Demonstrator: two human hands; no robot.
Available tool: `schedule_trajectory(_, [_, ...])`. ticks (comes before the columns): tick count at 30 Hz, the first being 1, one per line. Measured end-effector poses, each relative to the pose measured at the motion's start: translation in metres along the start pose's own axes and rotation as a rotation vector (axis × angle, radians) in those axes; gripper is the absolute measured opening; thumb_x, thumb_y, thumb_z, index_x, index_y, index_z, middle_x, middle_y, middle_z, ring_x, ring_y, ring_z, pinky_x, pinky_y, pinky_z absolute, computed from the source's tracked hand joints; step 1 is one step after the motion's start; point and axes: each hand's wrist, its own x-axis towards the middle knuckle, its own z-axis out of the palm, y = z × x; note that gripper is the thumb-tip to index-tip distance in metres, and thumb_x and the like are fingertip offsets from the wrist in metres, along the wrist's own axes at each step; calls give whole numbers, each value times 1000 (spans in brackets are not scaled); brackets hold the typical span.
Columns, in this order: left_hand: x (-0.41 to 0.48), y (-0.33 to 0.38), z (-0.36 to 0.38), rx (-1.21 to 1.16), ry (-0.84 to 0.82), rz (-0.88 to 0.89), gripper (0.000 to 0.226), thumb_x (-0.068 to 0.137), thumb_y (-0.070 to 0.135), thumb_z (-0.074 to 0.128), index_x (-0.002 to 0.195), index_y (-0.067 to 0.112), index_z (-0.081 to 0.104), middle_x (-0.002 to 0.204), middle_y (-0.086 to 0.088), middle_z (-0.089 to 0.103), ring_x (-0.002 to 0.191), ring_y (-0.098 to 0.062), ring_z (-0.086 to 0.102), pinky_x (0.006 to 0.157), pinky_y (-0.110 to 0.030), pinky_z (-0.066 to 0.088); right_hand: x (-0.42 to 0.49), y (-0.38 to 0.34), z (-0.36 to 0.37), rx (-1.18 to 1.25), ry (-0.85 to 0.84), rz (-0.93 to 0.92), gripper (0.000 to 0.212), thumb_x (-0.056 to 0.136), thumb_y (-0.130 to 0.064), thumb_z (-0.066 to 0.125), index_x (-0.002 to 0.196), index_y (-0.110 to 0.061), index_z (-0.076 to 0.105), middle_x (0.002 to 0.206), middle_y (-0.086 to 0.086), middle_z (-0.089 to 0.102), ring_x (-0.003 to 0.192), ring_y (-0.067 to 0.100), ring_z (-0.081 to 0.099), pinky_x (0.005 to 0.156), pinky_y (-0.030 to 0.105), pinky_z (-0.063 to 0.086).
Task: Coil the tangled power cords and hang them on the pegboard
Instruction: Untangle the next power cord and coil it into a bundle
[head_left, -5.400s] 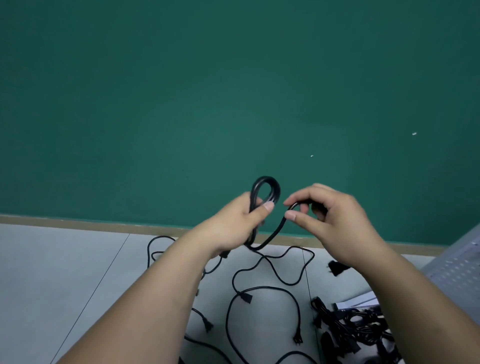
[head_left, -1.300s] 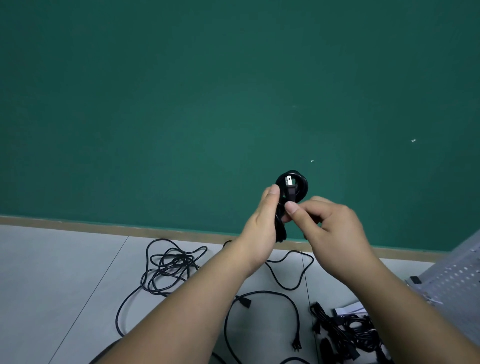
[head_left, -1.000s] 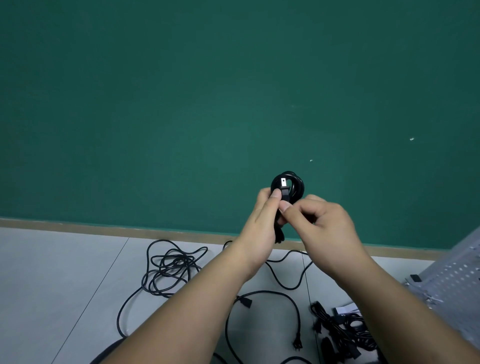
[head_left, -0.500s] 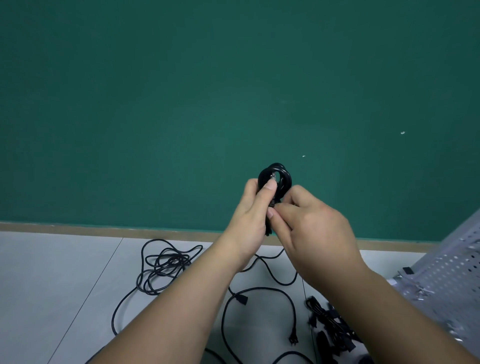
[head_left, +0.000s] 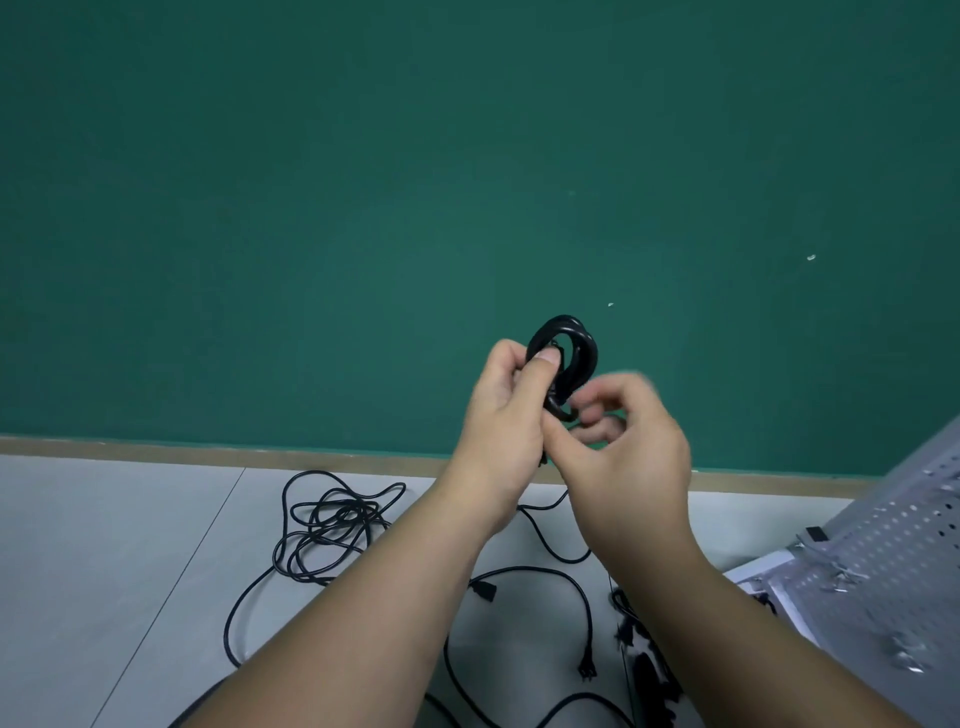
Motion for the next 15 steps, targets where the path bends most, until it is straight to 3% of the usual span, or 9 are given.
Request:
schedule_trajectory(2, [3, -2, -5, 0, 38, 15, 29, 108, 32, 55, 84, 19, 44, 73, 0, 44, 65, -13, 40, 63, -31, 40, 4, -2, -3, 113, -81, 17, 52, 77, -21, 92, 112, -32, 55, 102, -7, 65, 74, 12, 70, 70, 22, 54])
schedule_trajectory(5, [4, -1, -9, 8, -5, 11, 24, 110, 36, 54, 103, 12, 51, 86, -8, 59, 71, -19, 48, 60, -28, 43, 13, -2, -7, 245, -291, 11, 59, 86, -6, 85, 134, -26, 59, 121, -4, 70, 92, 25, 70, 75, 26, 59])
schedule_trajectory(8, [4, -1, -11, 19, -14, -4, 23, 111, 35, 51, 105, 13, 52, 75, 1, 56, 58, -14, 49, 50, -25, 38, 21, -1, -16, 304, -481, 3, 62, 93, -2, 77, 147, -25, 58, 132, -3, 69, 95, 31, 66, 84, 29, 61])
schedule_trajectory(10, [6, -3, -13, 31, -28, 1, 26, 112, 38, 49, 107, 13, 51, 71, 1, 53, 54, -14, 43, 49, -28, 35, 24, -2, -20, 355, -501, 1, 60, 93, -5, 75, 147, -24, 58, 135, -3, 68, 86, 18, 69, 79, 25, 58])
schedule_trajectory(15, [2, 2, -7, 32, -49, -2, 29, 114, 35, 44, 112, 7, 51, 71, 9, 55, 49, -2, 51, 45, -16, 39, 23, 5, -16, 216, -420, -30, 70, 95, -5, 75, 155, -28, 48, 129, 3, 66, 85, 15, 69, 81, 24, 60])
